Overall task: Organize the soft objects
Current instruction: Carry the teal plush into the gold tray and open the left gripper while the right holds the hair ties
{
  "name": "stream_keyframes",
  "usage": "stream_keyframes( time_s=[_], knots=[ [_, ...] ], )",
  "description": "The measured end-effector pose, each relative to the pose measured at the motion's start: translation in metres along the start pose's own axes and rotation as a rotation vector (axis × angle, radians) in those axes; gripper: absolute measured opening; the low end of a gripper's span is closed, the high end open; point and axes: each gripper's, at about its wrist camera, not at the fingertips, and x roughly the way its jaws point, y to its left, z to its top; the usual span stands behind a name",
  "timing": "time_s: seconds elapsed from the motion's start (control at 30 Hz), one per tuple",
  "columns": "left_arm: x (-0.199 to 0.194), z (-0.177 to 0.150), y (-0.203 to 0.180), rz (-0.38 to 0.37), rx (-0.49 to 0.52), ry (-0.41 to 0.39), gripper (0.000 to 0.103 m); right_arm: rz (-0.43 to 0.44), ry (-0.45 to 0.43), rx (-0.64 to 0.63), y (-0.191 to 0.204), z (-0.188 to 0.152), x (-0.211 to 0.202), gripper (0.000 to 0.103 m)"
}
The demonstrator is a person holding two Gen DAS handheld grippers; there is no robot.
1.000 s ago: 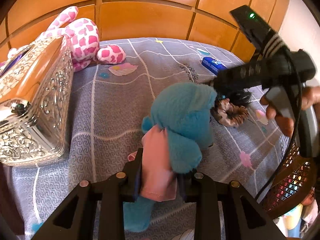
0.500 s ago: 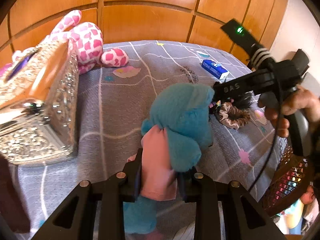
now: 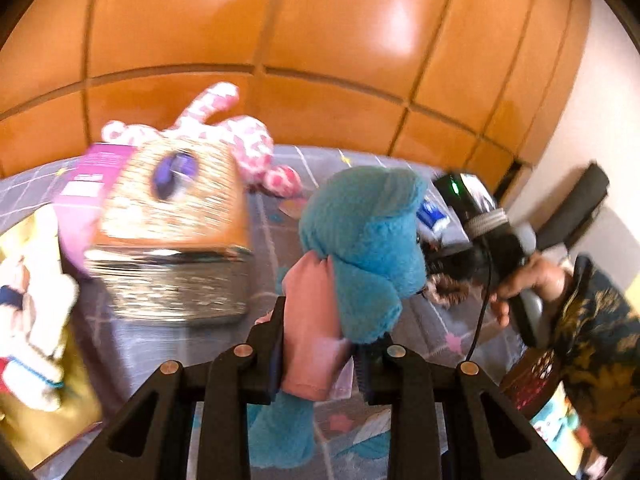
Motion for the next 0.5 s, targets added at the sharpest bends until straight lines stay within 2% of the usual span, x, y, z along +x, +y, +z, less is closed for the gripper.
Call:
stream_keyframes(
  time_s=[0.2,0.3,0.5],
  knots=[
    [-0.038,0.010,0.059,0.095,-0.150,-0.078,0.028,-0.003,-0.009,0.002,-0.002,-0.003,-0.003,0.066],
    [-0.053,0.008,0.097,0.189,-0.227,-0.111,0.029,-0.007,-0.011,-0.002,0.002,0.001,-0.003,0.066],
    [-0.071,-0.007,0.187,0.373,-0.449,-0.126,0.029,-0.015,-0.018,-0.010,0.006,0.000,-0.005,0.065]
  ],
)
